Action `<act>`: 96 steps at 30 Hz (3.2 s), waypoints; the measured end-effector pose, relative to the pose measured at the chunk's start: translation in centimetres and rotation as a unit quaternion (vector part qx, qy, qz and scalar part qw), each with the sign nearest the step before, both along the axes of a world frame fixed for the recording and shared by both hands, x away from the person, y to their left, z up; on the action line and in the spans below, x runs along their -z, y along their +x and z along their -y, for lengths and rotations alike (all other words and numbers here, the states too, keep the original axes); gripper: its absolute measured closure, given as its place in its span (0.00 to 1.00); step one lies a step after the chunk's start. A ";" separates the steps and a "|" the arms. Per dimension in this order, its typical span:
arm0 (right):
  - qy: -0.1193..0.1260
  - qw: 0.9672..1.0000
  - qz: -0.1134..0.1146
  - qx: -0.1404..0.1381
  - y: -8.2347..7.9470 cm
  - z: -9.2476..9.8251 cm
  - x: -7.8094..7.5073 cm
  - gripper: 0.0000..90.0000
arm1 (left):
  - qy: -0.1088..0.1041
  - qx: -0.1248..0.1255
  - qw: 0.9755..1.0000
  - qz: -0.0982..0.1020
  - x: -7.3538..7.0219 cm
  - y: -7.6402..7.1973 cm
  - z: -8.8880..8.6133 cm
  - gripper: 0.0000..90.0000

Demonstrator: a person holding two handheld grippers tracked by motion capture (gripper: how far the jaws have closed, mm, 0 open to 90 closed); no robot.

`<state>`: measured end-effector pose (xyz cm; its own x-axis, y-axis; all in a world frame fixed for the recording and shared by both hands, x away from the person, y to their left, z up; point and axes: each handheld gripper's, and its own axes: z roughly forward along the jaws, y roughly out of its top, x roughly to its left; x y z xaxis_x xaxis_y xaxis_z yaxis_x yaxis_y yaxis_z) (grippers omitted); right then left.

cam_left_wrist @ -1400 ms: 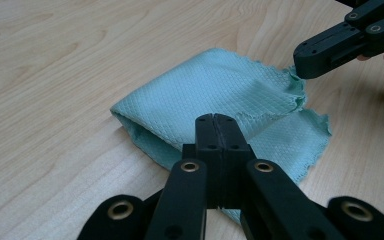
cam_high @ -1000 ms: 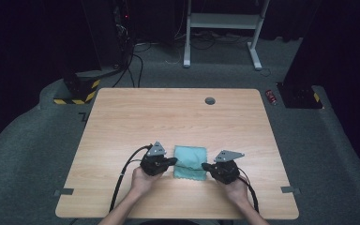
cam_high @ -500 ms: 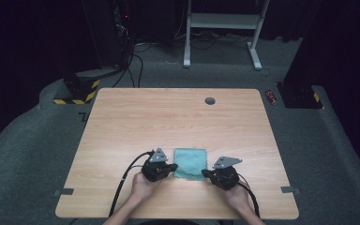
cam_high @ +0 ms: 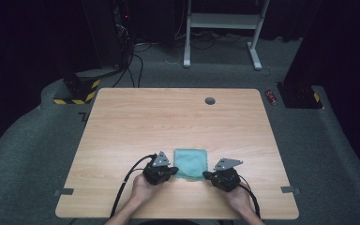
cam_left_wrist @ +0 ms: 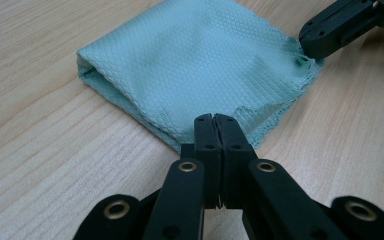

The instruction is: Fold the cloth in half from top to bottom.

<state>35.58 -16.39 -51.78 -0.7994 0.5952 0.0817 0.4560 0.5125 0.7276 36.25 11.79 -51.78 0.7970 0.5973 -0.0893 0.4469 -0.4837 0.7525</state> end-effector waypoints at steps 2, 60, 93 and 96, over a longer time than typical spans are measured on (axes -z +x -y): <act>0.003 1.000 -0.002 0.001 -0.1 0.2 0.0 0.93 | -0.003 -0.003 1.000 -0.005 0.0 -0.1 -0.3 0.96; 0.053 0.997 0.010 0.047 4.1 -1.3 -0.5 0.86 | -0.054 -0.074 0.996 -0.009 -0.8 3.8 1.2 0.54; 0.020 0.989 0.011 0.144 6.0 2.9 0.0 0.69 | -0.015 -0.183 0.983 0.010 -0.6 4.7 -5.0 0.50; 0.019 0.986 0.021 0.162 5.4 4.3 -0.2 0.68 | 0.000 -0.202 0.979 0.025 -0.5 3.8 -6.4 0.50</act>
